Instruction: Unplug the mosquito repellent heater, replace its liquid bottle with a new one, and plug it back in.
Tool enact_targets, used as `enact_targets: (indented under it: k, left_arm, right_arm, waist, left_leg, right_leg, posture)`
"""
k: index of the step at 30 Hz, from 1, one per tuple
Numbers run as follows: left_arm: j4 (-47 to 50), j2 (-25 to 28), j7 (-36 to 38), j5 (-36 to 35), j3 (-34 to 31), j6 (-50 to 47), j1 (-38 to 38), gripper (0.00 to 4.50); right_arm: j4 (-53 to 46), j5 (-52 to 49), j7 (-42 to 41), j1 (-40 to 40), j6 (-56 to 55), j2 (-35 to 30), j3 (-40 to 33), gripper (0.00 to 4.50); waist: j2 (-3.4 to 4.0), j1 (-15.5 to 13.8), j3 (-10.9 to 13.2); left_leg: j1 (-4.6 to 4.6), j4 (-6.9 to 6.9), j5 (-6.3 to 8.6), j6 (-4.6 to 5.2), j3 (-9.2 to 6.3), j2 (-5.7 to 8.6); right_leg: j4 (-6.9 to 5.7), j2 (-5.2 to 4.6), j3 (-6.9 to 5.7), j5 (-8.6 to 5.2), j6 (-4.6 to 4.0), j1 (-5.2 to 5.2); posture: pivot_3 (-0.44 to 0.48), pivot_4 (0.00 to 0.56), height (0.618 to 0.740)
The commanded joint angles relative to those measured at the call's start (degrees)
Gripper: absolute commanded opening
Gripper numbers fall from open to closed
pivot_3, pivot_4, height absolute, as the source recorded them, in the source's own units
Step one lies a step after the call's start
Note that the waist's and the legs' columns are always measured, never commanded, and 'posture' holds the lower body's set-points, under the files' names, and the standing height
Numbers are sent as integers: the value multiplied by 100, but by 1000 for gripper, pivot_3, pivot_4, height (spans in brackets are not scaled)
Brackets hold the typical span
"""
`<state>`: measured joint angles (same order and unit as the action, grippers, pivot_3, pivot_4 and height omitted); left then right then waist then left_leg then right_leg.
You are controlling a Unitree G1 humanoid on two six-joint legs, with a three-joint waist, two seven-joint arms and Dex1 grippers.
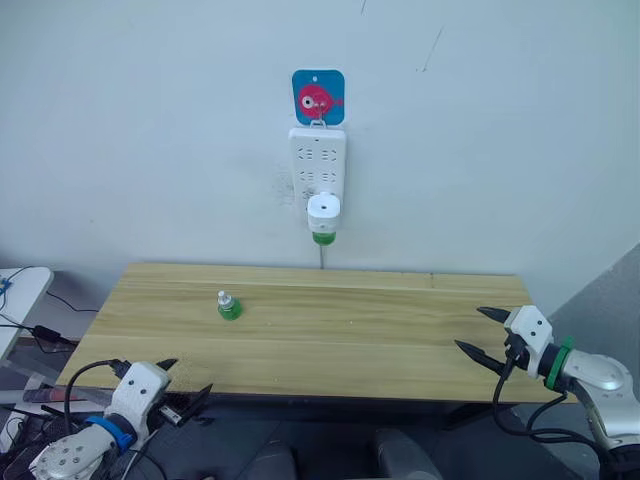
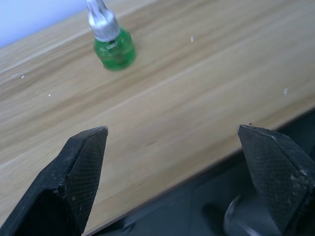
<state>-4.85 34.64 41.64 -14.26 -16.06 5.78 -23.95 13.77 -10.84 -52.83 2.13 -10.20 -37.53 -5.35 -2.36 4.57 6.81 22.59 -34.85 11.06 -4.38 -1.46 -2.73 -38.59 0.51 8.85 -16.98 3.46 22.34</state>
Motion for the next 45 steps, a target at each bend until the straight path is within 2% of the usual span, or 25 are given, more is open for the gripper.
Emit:
enact_targets:
  k: [1,9,16,25,28,30,33,37,45]
  left_arm:
    - [59,91,173,-112,-145,73,-26,4500]
    - [-9,20,-108,90,-258,329,-42,4500]
    - [589,91,-4,-192,-207,-201,28,4500]
    - [1519,371,3,-217,56,-1222,1055,4500]
    - [1646,421,80,-701,56,-1855,1935,4500]
    - [1434,387,-41,-770,84,-2095,2721,4500]
    - [1068,307,-136,-852,196,-2465,3809,4500]
    - [345,130,23,-948,494,-2796,5192,4500]
    - [-1049,-136,578,-733,910,-2468,6540,4500]
  right_arm:
    - [-203,-142,-31,26,83,-28,-84,4444]
    - [-612,-179,-25,210,300,-39,-111,4444]
    - [-1739,-407,69,509,787,0,-82,4444]
    - [-3602,-953,651,402,2078,284,31,4444]
    - [-4449,-1330,1123,-39,2795,504,120,4444]
    - [-4782,-1485,1419,-369,3218,631,173,4444]
    - [-5057,-1619,1775,-789,3712,753,254,4444]
    - [-5214,-1782,2153,-1287,4106,948,299,4444]
    - [-5385,-1889,2519,-1659,4431,1086,341,4444]
  waist:
    - [1,1,5]
    - [-3,6,58]
    - [-14,21,308]
    - [12,26,594]
    - [10,57,677]
    - [11,67,731]
    - [3,82,770]
    - [-6,121,797]
    - [4,304,813]
  left_leg:
    - [0,0,0,0,0,0]
    - [0,0,1,-2,0,0]
    - [13,-4,1,-2,1,-2]
    - [58,-1,2,-3,-4,-3]
    - [76,-5,1,-4,-3,-5]
    - [112,-19,-2,-5,-10,-6]
    - [132,-25,-2,-6,-23,-4]
    - [158,-24,2,-4,-38,-1]
    - [194,-23,11,6,-91,-1]
  right_leg:
    - [0,0,0,0,0,0]
    - [2,0,2,0,0,2]
    - [1,-2,7,-1,0,15]
    - [-8,4,1,-1,3,32]
    - [-20,9,3,0,6,54]
    - [-38,16,2,5,14,89]
    - [-32,22,-2,28,54,96]
    - [-27,22,-16,27,66,109]
    - [-33,25,-67,50,56,124]
  posture:
    - [49,105,740]
    - [27,124,740]
    - [-27,193,740]
    - [-87,253,740]
    - [-127,268,740]
    - [-145,273,740]
    - [-169,279,740]
    - [-203,286,740]
    - [-247,293,740]
